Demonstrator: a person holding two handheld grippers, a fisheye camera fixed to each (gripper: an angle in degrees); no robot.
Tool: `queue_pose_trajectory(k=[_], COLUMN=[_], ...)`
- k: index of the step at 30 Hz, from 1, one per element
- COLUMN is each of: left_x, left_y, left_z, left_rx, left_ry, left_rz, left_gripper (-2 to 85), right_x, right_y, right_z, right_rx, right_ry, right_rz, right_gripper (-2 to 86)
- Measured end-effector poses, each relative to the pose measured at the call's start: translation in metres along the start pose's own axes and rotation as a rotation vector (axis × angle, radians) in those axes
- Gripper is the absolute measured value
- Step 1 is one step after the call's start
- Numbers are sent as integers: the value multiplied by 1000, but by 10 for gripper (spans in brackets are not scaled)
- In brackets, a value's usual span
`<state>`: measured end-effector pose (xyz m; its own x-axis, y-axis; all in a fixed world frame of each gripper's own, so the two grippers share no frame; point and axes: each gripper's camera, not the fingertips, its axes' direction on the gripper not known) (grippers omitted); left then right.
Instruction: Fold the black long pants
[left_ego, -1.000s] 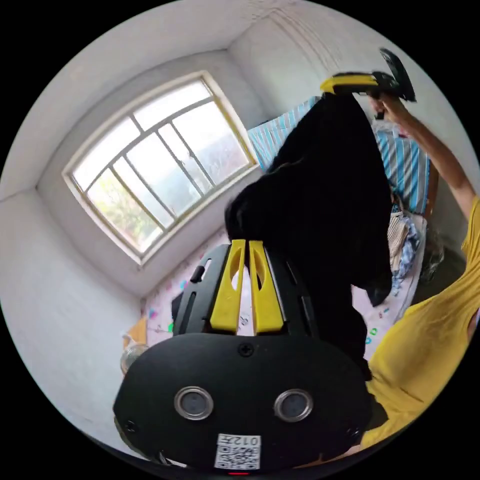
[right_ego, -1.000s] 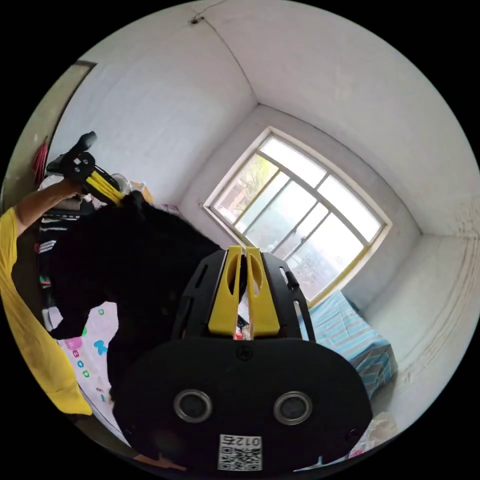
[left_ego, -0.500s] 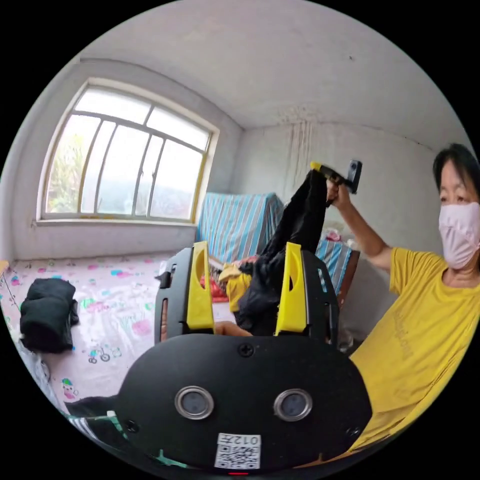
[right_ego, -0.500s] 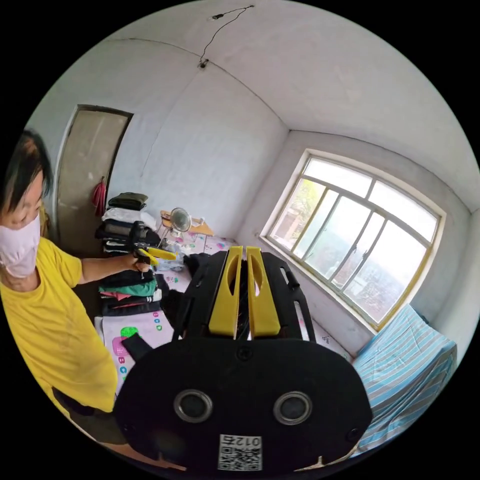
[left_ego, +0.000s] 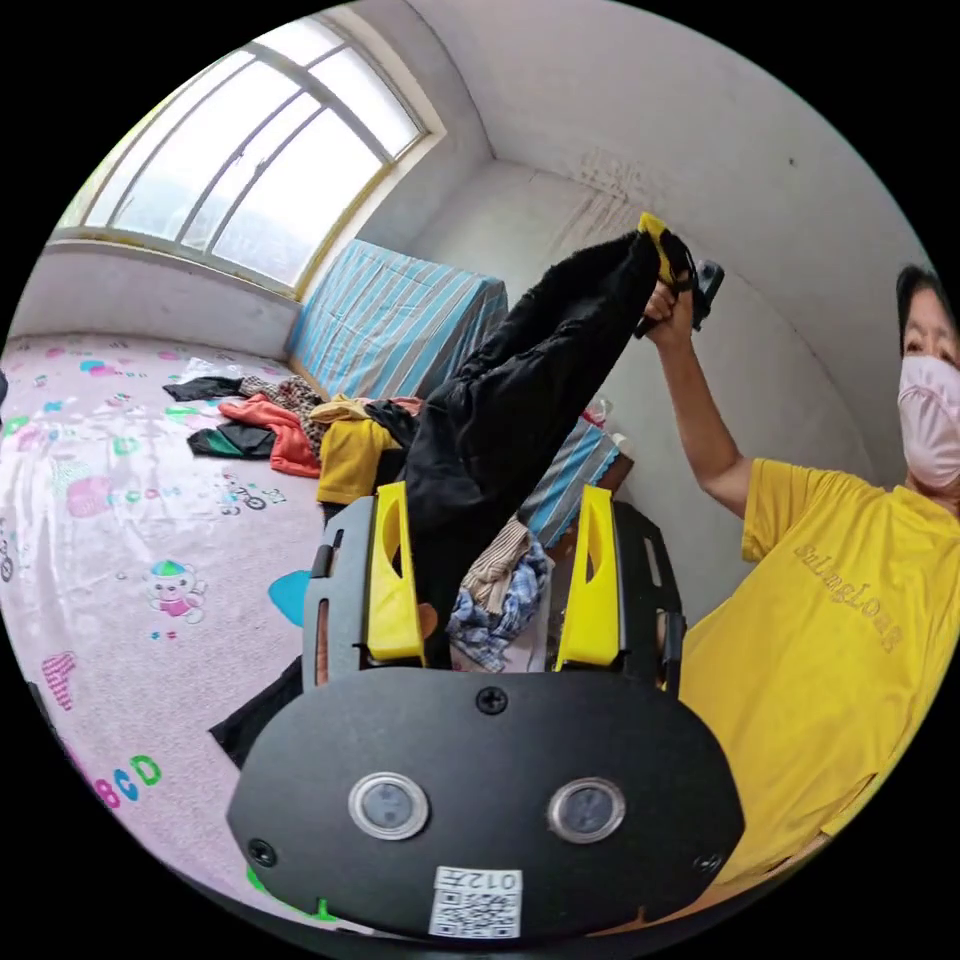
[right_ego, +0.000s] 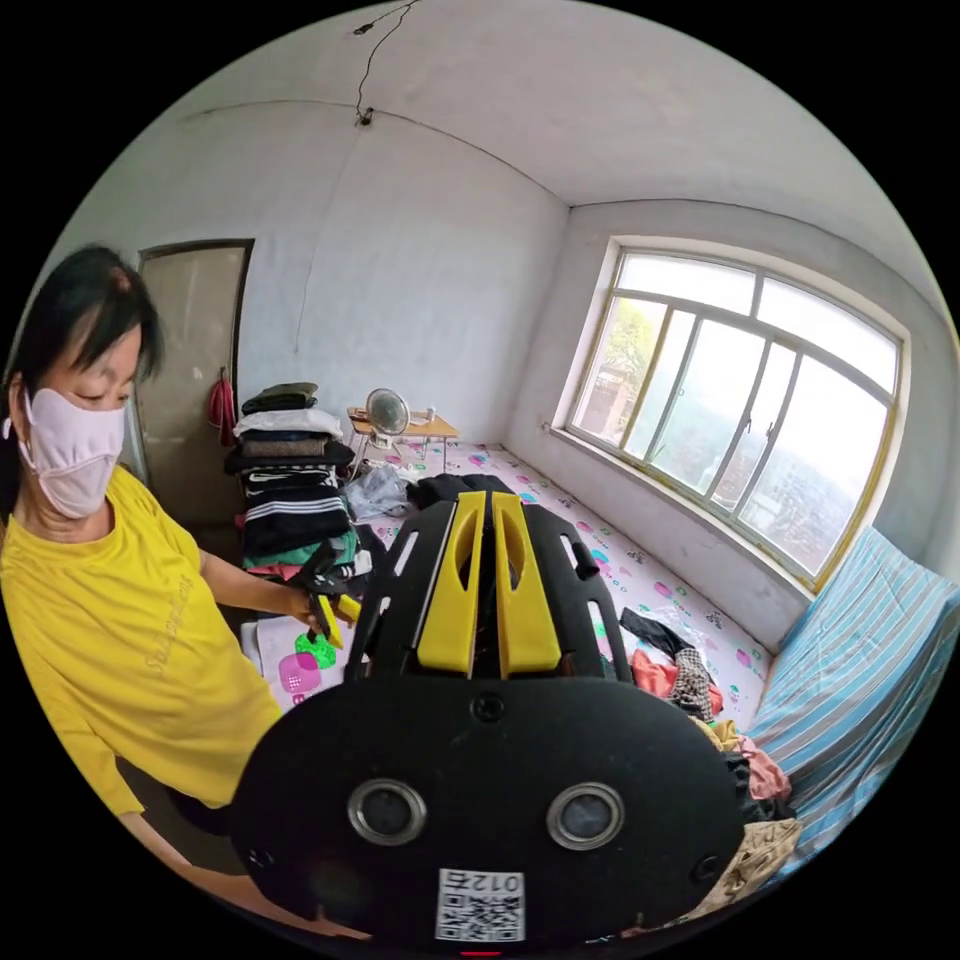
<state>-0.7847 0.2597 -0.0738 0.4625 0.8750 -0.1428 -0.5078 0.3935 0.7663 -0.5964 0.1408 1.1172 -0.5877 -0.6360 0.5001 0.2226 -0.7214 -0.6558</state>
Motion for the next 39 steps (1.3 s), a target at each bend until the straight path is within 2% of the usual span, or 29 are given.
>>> queue_pose_trajectory(k=[3, 9, 12, 15, 17, 20, 22, 24, 27, 30, 32, 35, 37, 39], left_x=[-32, -50, -41, -28, -22, -41, -79, -101, -115, -105, -83, -28, 6, 19], left_y=[-5, -16, -14, 0, 12, 35, 60, 77, 101, 123, 128, 133, 137, 141], left_z=[-7, 42, 76, 110, 130, 144, 135, 126, 125, 142, 168, 235, 280, 305], left_rx=[71, -95, -208, -349, -425, -445, -393, -388, -487, -553, -608, -805, -884, -918], left_ry=[199, 324, 351, 297, 239, 196, 11, -77, -211, -219, -224, -315, -373, -379], left_rz=[-37, -11, 26, 78, 91, -27, -198, -271, -327, -342, -301, -63, 91, 154], left_gripper=[208, 203, 202, 196, 185, 133, 36, 25, 23, 45, 71, 104, 114, 117], right_x=[-3, -8, -9, 1, 3, 0, 8, 10, 3, -5, -6, -1, 0, -15], right_y=[24, 72, 96, 123, 135, 167, 228, 288, 400, 512, 572, 656, 715, 748], right_z=[-17, -43, -55, -100, -124, -133, -124, -110, -76, -38, -18, 0, 9, 16], right_rx=[19, 48, 52, 278, 330, 187, 99, -1, -168, -366, -503, -647, -637, -634], right_ry=[-45, -141, -134, -180, -139, 18, 24, 47, 69, 107, 129, 118, -42, -177], right_rz=[3, 23, 46, 119, 126, 152, 268, 369, 534, 690, 771, 910, 1124, 1217], right_gripper=[19, 17, 13, 9, 7, 7, 8, 9, 12, 22, 36, 71, 100, 111])
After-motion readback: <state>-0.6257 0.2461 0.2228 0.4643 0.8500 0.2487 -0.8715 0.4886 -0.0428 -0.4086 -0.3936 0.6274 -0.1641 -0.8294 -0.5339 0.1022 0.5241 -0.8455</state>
